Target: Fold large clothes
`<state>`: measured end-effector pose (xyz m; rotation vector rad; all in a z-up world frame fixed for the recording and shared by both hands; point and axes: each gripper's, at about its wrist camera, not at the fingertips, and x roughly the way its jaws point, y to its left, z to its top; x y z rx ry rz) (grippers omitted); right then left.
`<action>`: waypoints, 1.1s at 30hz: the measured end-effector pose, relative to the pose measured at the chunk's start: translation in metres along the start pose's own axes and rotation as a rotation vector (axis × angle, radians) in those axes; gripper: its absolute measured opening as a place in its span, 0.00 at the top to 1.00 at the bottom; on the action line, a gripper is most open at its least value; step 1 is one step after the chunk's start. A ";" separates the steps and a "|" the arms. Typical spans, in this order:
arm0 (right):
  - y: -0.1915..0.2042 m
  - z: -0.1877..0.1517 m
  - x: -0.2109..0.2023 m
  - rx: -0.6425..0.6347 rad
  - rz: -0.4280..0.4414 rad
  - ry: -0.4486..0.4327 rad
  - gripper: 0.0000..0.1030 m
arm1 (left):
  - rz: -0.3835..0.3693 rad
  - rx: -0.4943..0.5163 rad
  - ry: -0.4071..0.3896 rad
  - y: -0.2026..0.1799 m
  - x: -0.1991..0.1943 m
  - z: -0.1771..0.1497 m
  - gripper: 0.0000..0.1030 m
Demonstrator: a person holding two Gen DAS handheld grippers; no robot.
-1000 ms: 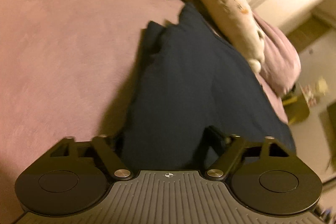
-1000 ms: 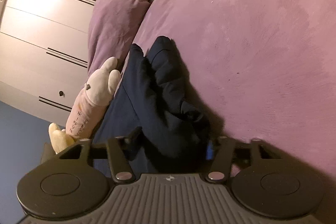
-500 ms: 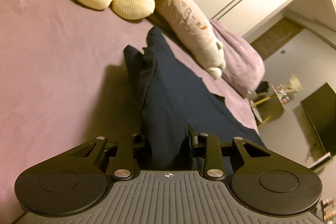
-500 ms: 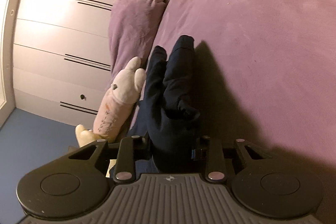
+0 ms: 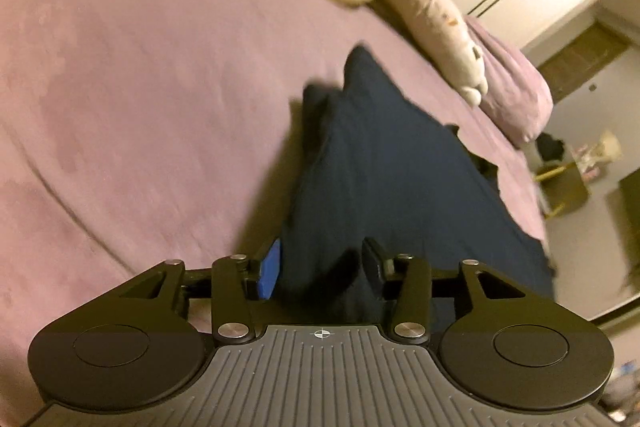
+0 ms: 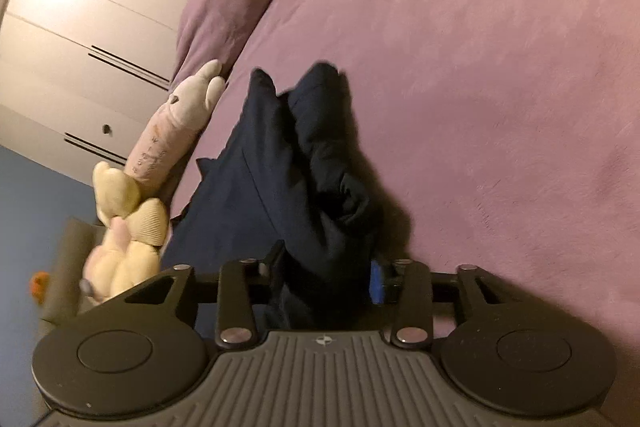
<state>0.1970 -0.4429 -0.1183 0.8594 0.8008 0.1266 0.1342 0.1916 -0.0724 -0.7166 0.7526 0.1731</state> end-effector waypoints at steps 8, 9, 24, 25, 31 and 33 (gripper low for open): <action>0.088 -0.007 -0.008 -0.423 -0.095 -0.177 0.44 | 0.111 0.216 -0.118 -0.075 0.012 0.000 0.23; 0.098 -0.013 0.001 -0.459 -0.069 -0.176 0.52 | 0.112 0.231 -0.122 -0.087 0.020 -0.001 0.22; 0.154 -0.078 0.132 -0.862 -0.168 -0.142 0.77 | 0.246 0.447 -0.143 -0.124 0.117 -0.018 0.08; 0.150 -0.081 0.130 -0.883 -0.164 -0.159 0.77 | 0.250 0.465 -0.149 -0.123 0.118 -0.019 0.06; 0.149 -0.081 0.117 -0.886 -0.190 -0.180 0.77 | 0.251 0.477 -0.141 -0.120 0.116 -0.017 0.06; 0.144 -0.074 0.111 -0.840 -0.199 -0.192 0.77 | 0.254 0.472 -0.136 -0.116 0.111 -0.014 0.06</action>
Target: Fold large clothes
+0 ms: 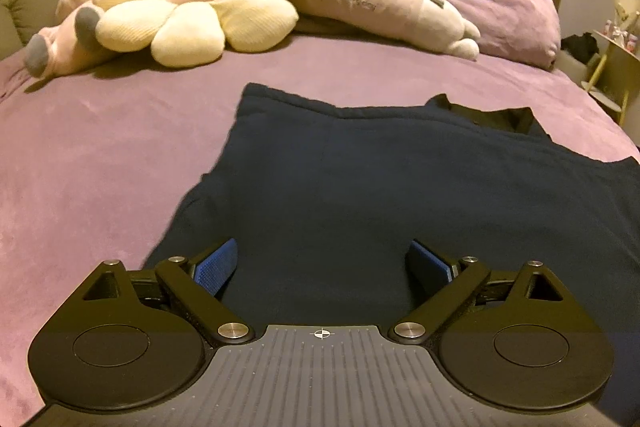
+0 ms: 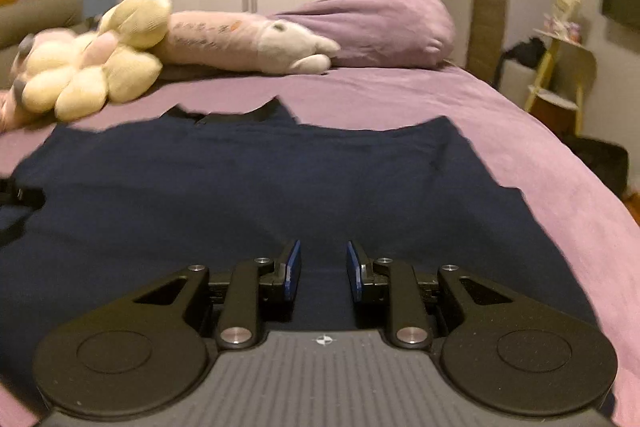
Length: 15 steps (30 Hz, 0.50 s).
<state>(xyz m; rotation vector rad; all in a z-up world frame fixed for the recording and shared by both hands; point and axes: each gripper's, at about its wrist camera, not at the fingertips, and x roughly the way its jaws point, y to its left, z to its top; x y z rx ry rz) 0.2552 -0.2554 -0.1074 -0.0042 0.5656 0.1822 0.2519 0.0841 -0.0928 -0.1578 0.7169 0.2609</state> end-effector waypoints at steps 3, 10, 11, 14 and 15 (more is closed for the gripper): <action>-0.020 -0.002 -0.010 0.058 -0.021 0.005 0.77 | 0.026 -0.036 0.002 0.025 -0.010 -0.004 0.07; -0.062 -0.007 -0.041 0.211 -0.061 0.056 0.77 | -0.149 -0.425 0.124 0.134 -0.022 -0.030 0.07; -0.060 -0.006 -0.044 0.208 -0.070 0.068 0.77 | -0.200 -0.461 0.131 0.143 -0.023 -0.032 0.07; -0.051 -0.001 -0.053 0.232 -0.075 0.086 0.66 | -0.324 -0.518 0.141 0.155 -0.025 -0.035 0.07; -0.048 0.001 -0.055 0.247 -0.060 0.088 0.64 | -0.353 -0.521 0.146 0.155 -0.024 -0.034 0.07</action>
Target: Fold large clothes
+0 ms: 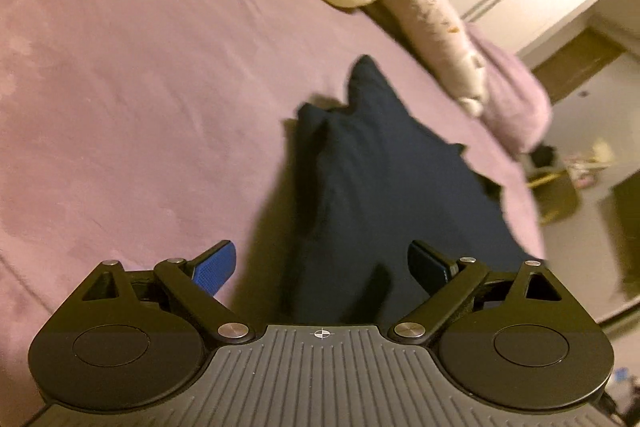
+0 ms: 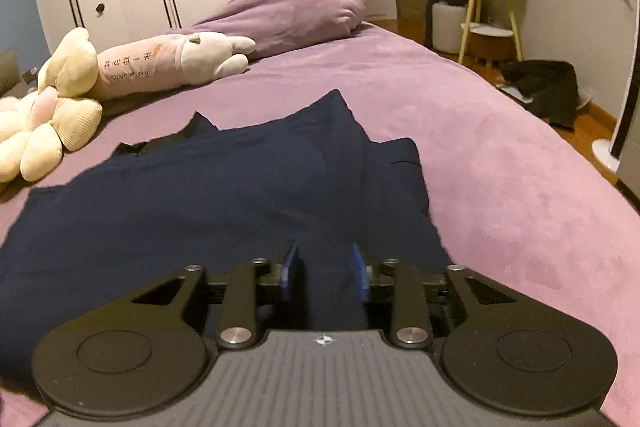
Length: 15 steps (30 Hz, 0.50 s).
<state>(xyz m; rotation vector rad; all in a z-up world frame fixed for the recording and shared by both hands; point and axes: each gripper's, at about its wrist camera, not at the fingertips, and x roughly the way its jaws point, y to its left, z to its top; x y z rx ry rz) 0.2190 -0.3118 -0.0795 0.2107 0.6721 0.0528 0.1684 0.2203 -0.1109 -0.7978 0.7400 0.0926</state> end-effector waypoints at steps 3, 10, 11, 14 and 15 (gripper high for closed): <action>0.012 0.001 -0.005 0.028 0.056 0.008 0.64 | -0.036 -0.010 0.072 0.000 0.015 0.003 0.07; 0.047 -0.011 -0.008 -0.032 0.215 -0.008 0.64 | -0.068 -0.053 0.123 0.010 0.045 0.006 0.16; 0.051 -0.011 -0.007 -0.040 0.233 -0.002 0.64 | -0.078 -0.068 0.129 0.012 0.045 0.007 0.22; 0.064 -0.015 0.000 -0.067 0.260 0.023 0.65 | -0.130 -0.127 0.161 0.016 0.051 0.011 0.38; 0.069 -0.016 0.003 -0.074 0.267 0.035 0.67 | -0.128 -0.136 0.165 0.015 0.052 0.011 0.39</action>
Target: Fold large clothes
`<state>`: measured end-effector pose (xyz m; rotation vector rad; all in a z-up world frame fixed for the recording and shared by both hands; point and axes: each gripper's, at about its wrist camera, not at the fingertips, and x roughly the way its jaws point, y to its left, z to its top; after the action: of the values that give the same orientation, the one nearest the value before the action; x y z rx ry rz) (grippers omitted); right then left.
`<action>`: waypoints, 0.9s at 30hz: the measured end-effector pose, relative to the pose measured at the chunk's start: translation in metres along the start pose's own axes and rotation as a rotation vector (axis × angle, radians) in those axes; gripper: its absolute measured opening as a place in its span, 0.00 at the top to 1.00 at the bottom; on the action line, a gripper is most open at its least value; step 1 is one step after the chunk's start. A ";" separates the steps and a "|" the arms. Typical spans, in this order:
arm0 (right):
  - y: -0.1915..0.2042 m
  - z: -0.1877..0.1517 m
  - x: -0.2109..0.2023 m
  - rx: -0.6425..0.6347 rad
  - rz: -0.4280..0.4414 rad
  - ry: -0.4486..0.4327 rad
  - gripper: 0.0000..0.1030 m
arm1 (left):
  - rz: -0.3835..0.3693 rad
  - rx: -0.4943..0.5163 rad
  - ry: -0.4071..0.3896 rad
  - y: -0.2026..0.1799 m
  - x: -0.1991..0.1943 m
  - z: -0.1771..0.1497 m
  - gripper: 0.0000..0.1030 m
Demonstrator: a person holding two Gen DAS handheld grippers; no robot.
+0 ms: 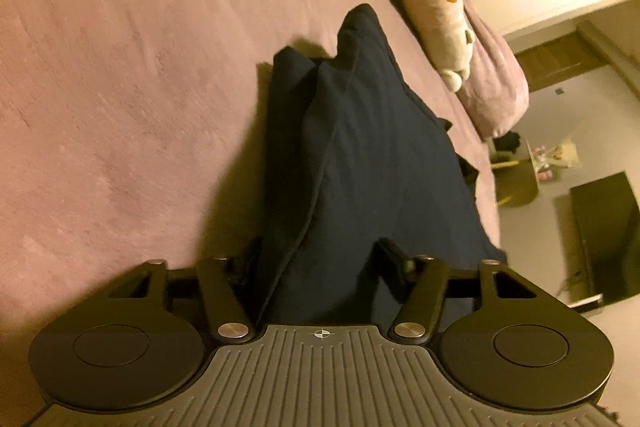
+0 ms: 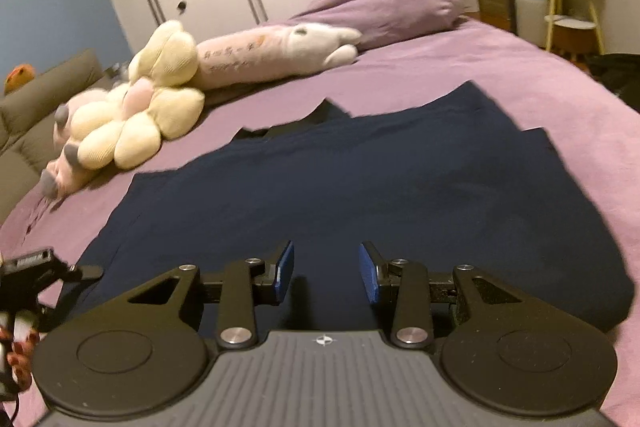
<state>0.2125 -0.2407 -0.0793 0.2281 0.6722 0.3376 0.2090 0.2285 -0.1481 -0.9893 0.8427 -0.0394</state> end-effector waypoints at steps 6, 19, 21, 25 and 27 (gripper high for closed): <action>0.031 -0.008 0.020 -0.077 -0.047 0.046 0.71 | -0.028 0.049 0.004 -0.010 -0.008 0.003 0.53; 0.054 -0.029 0.044 -0.162 -0.107 0.077 0.83 | -0.061 0.108 -0.019 -0.043 -0.023 0.005 0.58; 0.057 -0.036 0.051 -0.218 -0.120 0.059 0.83 | -0.068 0.117 -0.025 -0.050 -0.026 0.006 0.59; 0.055 -0.035 0.057 -0.215 -0.120 0.055 0.83 | -0.082 0.132 -0.029 -0.068 -0.032 0.006 0.59; 0.054 -0.038 0.055 -0.218 -0.116 0.046 0.82 | -0.088 0.149 -0.029 -0.078 -0.035 0.006 0.60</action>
<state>0.2159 -0.1664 -0.1220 -0.0261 0.6853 0.3029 0.2145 0.2010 -0.0671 -0.8842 0.7578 -0.1607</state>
